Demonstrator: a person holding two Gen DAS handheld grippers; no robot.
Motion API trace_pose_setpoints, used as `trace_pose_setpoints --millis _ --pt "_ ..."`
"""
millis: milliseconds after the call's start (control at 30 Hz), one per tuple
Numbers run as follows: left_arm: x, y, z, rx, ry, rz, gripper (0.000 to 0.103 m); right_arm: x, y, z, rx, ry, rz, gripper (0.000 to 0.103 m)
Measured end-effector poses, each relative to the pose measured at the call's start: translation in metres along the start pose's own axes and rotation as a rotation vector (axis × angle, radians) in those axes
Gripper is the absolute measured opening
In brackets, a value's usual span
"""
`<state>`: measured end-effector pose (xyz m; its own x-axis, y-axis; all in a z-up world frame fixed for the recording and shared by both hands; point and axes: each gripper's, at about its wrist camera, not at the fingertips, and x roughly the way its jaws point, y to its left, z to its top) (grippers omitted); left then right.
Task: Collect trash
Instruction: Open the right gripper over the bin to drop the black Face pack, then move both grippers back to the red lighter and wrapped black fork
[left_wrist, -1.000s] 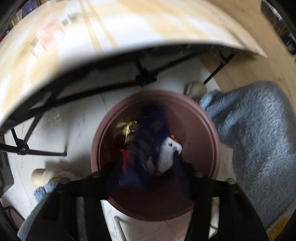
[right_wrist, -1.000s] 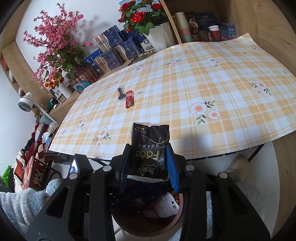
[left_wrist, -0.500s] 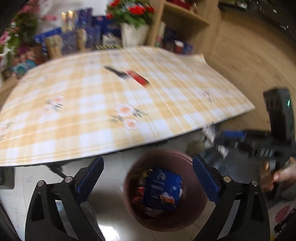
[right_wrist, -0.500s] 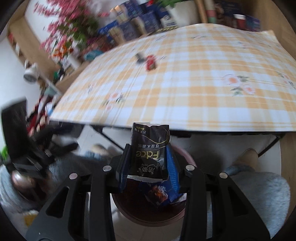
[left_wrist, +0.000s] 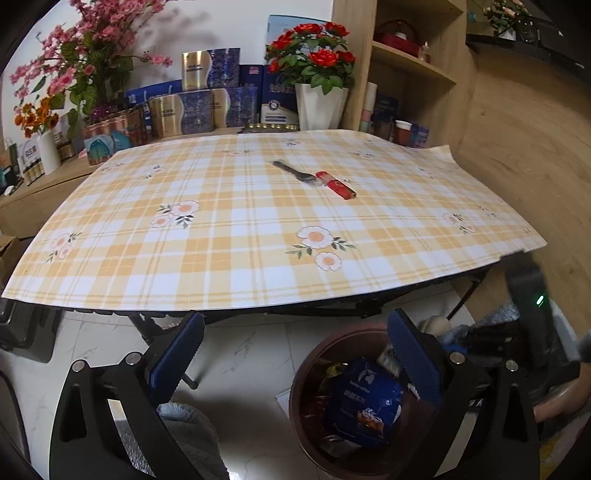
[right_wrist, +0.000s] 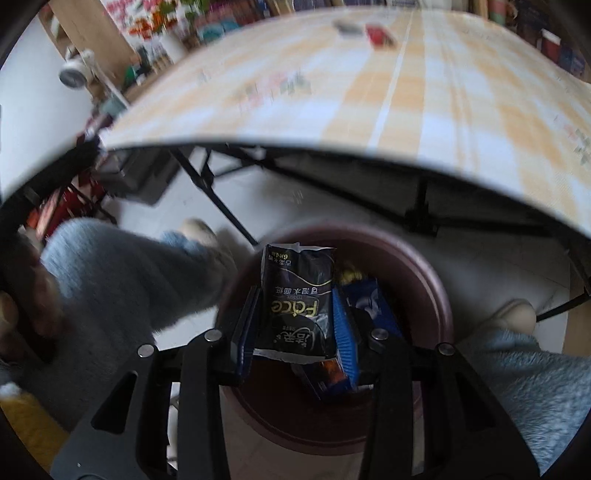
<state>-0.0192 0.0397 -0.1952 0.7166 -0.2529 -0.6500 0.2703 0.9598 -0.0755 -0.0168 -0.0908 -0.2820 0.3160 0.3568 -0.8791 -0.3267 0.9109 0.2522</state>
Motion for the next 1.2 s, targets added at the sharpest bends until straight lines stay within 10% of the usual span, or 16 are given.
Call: trace_pose_setpoints --millis 500,733,1200 --pt "0.006 0.003 -0.003 -0.015 0.017 0.012 0.097 0.013 -0.014 -0.003 0.067 0.040 -0.093 0.057" --pt "0.001 0.008 -0.003 -0.043 0.001 0.013 0.097 -0.015 -0.019 0.001 0.094 -0.079 -0.093 0.094" --pt "-0.007 0.008 0.029 -0.032 -0.063 -0.002 0.097 -0.098 -0.032 0.037 0.159 -0.308 -0.067 0.097"
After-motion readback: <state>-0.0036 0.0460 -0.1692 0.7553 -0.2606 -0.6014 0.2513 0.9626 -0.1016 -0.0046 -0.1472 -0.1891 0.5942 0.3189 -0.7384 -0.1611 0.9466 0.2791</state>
